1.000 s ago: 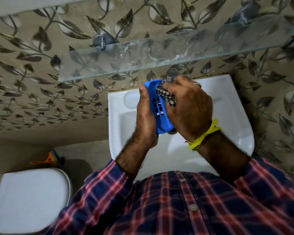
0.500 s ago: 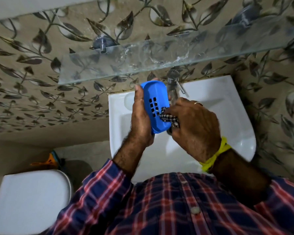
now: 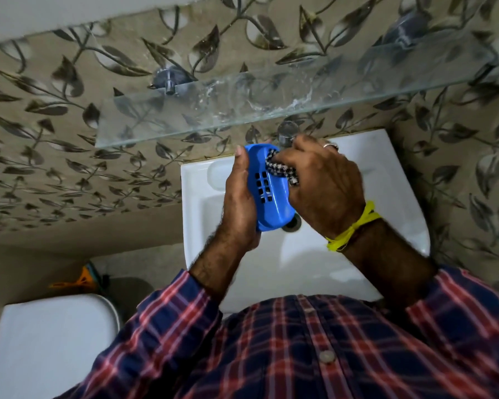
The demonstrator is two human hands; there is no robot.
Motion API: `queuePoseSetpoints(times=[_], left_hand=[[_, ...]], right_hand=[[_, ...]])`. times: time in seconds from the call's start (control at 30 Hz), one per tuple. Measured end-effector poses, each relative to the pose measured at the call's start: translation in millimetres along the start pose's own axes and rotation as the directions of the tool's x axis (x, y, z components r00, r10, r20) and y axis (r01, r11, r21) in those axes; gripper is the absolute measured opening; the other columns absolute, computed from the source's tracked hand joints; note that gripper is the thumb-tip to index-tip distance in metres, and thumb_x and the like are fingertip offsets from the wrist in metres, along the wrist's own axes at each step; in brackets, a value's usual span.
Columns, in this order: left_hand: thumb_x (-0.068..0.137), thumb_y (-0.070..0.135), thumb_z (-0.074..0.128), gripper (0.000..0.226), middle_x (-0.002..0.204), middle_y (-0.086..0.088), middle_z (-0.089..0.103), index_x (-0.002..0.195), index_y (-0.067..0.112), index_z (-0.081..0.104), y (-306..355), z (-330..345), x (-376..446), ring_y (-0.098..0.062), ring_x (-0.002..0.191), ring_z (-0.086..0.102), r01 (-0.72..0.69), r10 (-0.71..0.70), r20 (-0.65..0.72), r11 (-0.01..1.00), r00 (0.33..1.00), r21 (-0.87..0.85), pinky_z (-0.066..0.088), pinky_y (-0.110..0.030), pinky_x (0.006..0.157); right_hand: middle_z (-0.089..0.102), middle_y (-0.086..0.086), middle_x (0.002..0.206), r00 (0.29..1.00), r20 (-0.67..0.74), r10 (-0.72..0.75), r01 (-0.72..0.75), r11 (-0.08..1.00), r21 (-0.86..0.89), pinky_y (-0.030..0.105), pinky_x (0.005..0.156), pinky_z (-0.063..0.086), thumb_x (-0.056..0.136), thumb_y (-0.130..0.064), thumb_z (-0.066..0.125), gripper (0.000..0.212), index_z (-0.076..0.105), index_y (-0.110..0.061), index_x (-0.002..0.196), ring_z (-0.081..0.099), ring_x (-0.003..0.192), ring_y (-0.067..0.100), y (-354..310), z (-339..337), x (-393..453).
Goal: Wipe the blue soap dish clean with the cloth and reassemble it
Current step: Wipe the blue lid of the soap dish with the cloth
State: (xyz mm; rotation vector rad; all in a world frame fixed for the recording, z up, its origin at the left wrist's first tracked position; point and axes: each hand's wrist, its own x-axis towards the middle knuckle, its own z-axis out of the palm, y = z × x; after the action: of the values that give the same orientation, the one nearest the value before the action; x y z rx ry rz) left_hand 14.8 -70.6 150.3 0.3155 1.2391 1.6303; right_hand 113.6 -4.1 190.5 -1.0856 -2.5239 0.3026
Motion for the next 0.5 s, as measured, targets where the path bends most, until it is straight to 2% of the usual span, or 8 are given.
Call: queuePoseSetpoints(times=[0.1, 0.2, 0.3, 0.37, 0.43, 0.5], left_hand=[[0.092, 0.066, 0.041, 0.062, 0.093, -0.011, 0.073, 0.107, 0.013, 0.070, -2, -2, -1, -0.027, 0.081, 0.070, 0.052, -0.054, -0.038, 0.996, 0.998, -0.070, 0.057, -0.039, 0.073], [0.092, 0.068, 0.038, 0.067, 0.093, -0.015, 0.069, 0.103, 0.011, 0.072, 3, -6, 4, -0.028, 0.078, 0.067, 0.058, -0.066, -0.056, 0.990, 0.996, -0.129, 0.055, -0.038, 0.072], [0.087, 0.068, 0.044, 0.071, 0.099, -0.018, 0.068, 0.115, 0.008, 0.070, 5, -7, 6, -0.033, 0.085, 0.065, 0.064, -0.072, -0.091, 0.994, 0.993, -0.083, 0.054, -0.040, 0.077], [0.088, 0.066, 0.049, 0.071, 0.103, -0.020, 0.067, 0.123, 0.008, 0.067, 2, -4, 5, -0.036, 0.092, 0.062, 0.024, -0.028, -0.102, 0.999, 0.994, -0.036, 0.052, -0.045, 0.084], [0.092, 0.062, 0.046, 0.061, 0.104, -0.021, 0.065, 0.121, 0.013, 0.067, -1, -1, 5, -0.037, 0.094, 0.060, -0.060, 0.062, -0.064, 0.998, 0.996, 0.035, 0.049, -0.054, 0.089], [0.089, 0.063, 0.044, 0.057, 0.102, -0.021, 0.064, 0.115, 0.019, 0.068, -2, 2, 4, -0.037, 0.092, 0.060, -0.148, 0.151, -0.011, 0.981, 0.989, 0.122, 0.047, -0.057, 0.087]], right_hand=[[0.059, 0.002, 0.101, 0.995, 0.094, -0.035, 0.038, 0.999, -0.037, 0.038, 0.066, 0.048, 0.082, -0.012, 0.062, 0.031, 0.069, -0.028, 0.108, 0.058, 0.090, 0.031, 3, -1, -9], [0.057, 0.001, 0.102, 0.980, 0.192, -0.058, 0.071, 0.996, -0.059, 0.038, 0.069, 0.049, 0.082, -0.013, 0.061, 0.031, 0.068, -0.029, 0.108, 0.058, 0.093, 0.031, 1, -1, -22], [0.054, 0.001, 0.112, 0.958, 0.281, -0.047, 0.076, 0.993, -0.093, 0.038, 0.075, 0.046, 0.085, -0.012, 0.057, 0.036, 0.063, -0.034, 0.114, 0.054, 0.101, 0.030, -1, -1, -30], [0.054, 0.001, 0.115, 0.945, 0.324, -0.040, 0.079, 0.991, -0.109, 0.038, 0.077, 0.046, 0.086, -0.010, 0.056, 0.040, 0.062, -0.034, 0.117, 0.053, 0.104, 0.029, -1, -3, -31], [0.056, 0.000, 0.112, 0.930, 0.365, -0.031, 0.063, 0.995, -0.076, 0.038, 0.078, 0.047, 0.086, -0.009, 0.055, 0.041, 0.063, -0.035, 0.117, 0.055, 0.102, 0.028, -1, -4, -31], [0.060, -0.003, 0.111, 0.915, 0.403, -0.011, 0.009, 1.000, 0.006, 0.037, 0.079, 0.049, 0.085, -0.008, 0.056, 0.041, 0.065, -0.036, 0.114, 0.058, 0.101, 0.028, 3, -4, -29]])
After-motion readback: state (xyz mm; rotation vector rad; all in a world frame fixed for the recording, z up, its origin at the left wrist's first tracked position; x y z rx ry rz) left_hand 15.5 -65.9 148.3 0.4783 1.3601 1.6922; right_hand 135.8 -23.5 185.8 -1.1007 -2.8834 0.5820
